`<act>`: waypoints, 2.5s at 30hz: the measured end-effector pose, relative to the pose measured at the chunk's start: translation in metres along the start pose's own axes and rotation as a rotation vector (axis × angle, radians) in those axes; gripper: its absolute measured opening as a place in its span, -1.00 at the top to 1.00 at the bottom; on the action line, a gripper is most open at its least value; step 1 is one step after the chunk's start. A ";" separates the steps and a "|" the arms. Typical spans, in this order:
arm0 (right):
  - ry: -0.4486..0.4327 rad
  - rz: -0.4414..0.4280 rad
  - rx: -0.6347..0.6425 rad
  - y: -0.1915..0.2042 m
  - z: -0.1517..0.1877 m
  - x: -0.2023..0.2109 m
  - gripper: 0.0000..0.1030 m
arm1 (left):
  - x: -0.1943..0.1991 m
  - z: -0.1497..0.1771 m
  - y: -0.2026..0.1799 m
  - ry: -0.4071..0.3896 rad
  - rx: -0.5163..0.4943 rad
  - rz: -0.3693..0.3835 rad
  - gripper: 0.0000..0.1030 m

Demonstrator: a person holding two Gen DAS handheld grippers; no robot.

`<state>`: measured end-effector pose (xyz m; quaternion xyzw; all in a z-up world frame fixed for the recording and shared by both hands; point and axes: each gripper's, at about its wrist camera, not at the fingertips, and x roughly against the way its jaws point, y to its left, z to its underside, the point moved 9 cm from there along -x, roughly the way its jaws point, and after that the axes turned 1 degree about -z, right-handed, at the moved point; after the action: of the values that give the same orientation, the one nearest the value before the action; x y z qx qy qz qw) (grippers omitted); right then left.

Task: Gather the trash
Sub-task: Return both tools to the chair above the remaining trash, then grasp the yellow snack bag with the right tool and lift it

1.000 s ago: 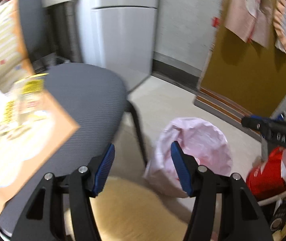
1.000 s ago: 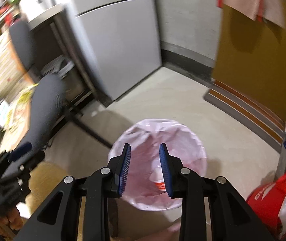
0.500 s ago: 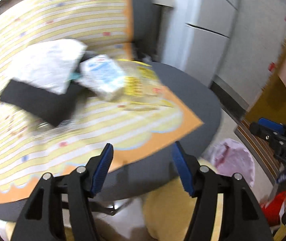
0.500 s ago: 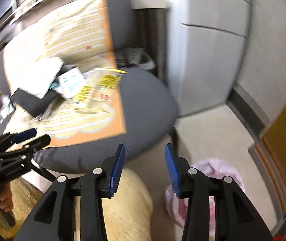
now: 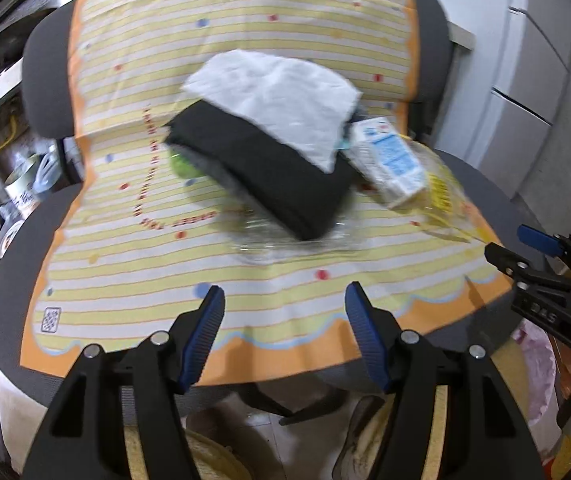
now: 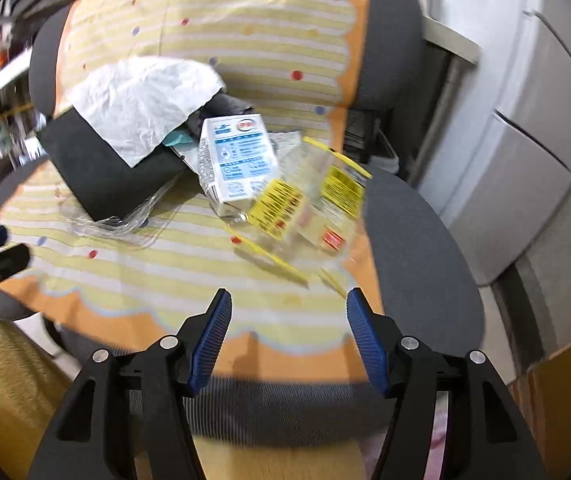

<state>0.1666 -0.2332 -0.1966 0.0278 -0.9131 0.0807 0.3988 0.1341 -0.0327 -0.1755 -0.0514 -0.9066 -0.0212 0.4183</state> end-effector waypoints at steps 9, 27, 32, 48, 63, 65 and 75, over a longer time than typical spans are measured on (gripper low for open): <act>0.033 0.101 0.100 0.015 -0.023 -0.055 -0.43 | -0.019 -0.006 0.028 0.015 0.050 -0.040 -0.30; -0.057 0.216 0.032 -0.029 -0.035 -0.018 0.95 | -0.009 -0.007 0.026 0.002 0.052 -0.028 -0.31; -0.134 -0.048 -0.213 -0.058 -0.035 0.043 0.96 | -0.004 -0.009 0.018 -0.005 0.048 -0.013 -0.31; -0.121 -0.237 -0.290 -0.064 -0.012 0.038 0.96 | -0.019 -0.034 -0.072 -0.015 -0.097 0.128 -0.31; -0.079 -0.167 -0.081 -0.046 -0.063 -0.068 0.96 | -0.041 -0.055 -0.029 -0.026 -0.053 0.015 -0.31; -0.053 -0.163 -0.053 -0.043 -0.063 -0.079 0.95 | -0.044 -0.059 -0.026 -0.030 -0.049 0.011 -0.31; 0.101 -0.450 -0.064 0.003 -0.031 -0.049 0.96 | -0.046 -0.054 -0.025 -0.018 -0.052 0.032 -0.31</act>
<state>0.2223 -0.2253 -0.2119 0.2140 -0.8648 -0.0380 0.4527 0.2022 -0.0657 -0.1752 -0.0770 -0.9086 -0.0377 0.4088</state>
